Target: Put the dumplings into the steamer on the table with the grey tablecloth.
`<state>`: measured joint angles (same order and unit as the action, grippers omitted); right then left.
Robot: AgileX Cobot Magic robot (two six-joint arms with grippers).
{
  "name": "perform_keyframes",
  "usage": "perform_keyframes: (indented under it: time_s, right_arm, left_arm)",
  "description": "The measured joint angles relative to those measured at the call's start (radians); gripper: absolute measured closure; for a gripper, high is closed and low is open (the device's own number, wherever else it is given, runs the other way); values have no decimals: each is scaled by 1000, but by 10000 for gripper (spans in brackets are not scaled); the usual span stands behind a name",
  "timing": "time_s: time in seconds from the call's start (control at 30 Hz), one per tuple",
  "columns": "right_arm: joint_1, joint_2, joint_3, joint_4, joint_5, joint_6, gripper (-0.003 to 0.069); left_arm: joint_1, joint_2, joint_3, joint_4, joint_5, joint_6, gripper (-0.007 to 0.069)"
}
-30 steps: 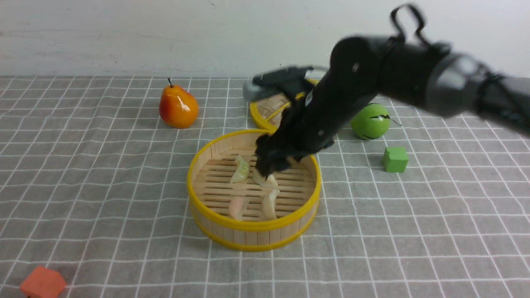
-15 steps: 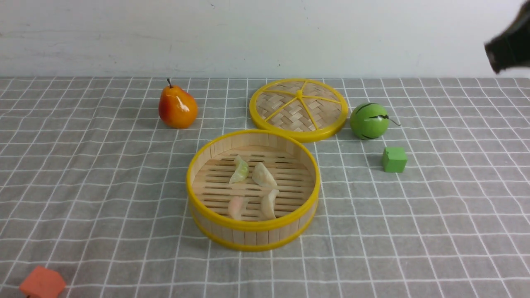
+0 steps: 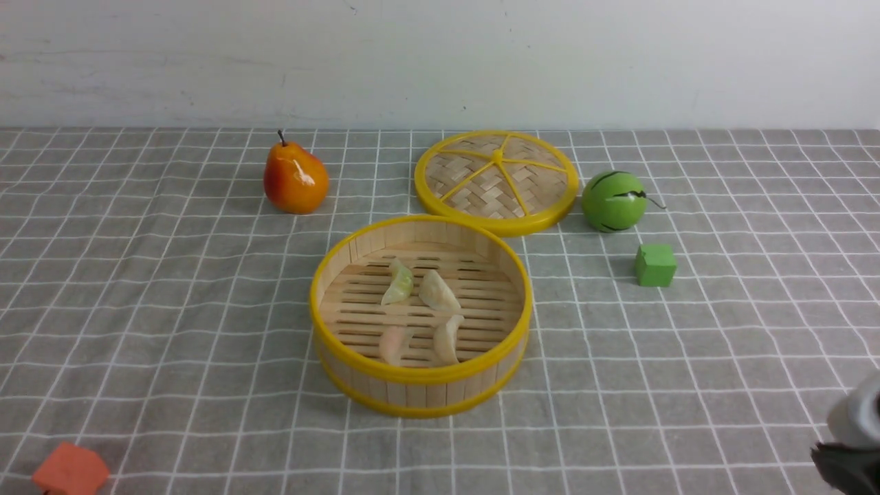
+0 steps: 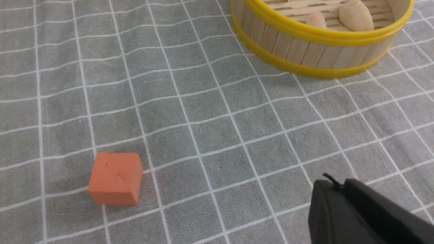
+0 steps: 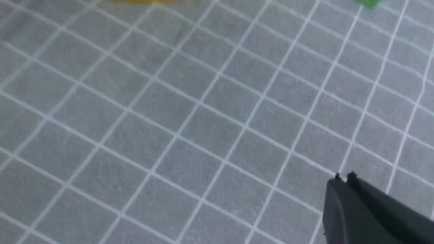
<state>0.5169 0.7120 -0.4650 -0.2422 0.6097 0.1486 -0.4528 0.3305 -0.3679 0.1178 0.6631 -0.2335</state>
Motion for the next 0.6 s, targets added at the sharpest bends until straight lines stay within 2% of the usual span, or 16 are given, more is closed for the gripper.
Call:
perform_keyframes:
  time_s: [0.2, 0.3, 0.4, 0.47, 0.6]
  right_arm:
    - [-20, -317, 85, -81, -9, 107, 679]
    - [-96, -541, 195, -100, -83, 161, 679]
    - [-183, -687, 299, -37, -122, 152, 679]
    - [-284, -720, 378, 70, -148, 106, 679]
    - [-412, -723, 476, 249, -239, 14, 678]
  left_arm:
    - [0, 0, 0, 0, 0, 0, 578]
    - [0, 0, 0, 0, 0, 0, 575]
    - [0, 0, 0, 1, 0, 0, 573]
    - [0, 0, 0, 1, 1, 0, 568]
    - [0, 0, 0, 2, 3, 0, 566]
